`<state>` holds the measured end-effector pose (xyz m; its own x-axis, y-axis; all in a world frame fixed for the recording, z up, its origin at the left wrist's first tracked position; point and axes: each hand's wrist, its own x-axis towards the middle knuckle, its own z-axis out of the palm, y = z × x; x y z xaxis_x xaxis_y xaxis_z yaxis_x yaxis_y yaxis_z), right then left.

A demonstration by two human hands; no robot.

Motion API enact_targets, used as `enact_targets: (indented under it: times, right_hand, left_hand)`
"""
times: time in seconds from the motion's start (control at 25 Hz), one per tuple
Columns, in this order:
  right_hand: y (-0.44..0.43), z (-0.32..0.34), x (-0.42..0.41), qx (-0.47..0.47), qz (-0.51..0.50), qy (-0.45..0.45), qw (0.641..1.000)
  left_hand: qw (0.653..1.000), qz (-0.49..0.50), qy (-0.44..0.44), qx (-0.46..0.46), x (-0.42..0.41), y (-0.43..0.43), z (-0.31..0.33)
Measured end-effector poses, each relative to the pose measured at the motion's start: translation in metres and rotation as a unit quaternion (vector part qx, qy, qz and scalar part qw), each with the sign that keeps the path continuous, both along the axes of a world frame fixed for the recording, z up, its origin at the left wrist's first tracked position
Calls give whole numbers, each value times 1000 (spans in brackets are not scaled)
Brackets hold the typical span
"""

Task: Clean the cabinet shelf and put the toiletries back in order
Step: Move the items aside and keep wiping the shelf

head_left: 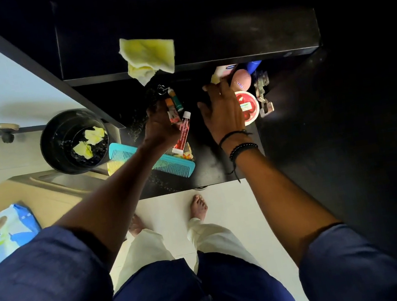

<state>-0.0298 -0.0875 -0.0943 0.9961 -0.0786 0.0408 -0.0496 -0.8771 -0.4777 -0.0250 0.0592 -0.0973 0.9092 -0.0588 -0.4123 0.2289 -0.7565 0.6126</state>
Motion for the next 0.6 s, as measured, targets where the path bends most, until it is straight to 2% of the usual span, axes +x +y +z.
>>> enact_targets:
  times: [0.12, 0.32, 0.6]
  right_hand:
    - [8, -11, 1, 3, -14, 34, 999]
    - [1, -20, 19, -61, -3, 115, 991]
    - [27, -35, 30, -55, 73, 139, 986]
  left_hand:
    - [1000, 12, 5, -1, 1, 5, -7]
    - [1000, -5, 10, 14, 5, 9, -19]
    - [1000, 18, 16, 9, 14, 1, -26]
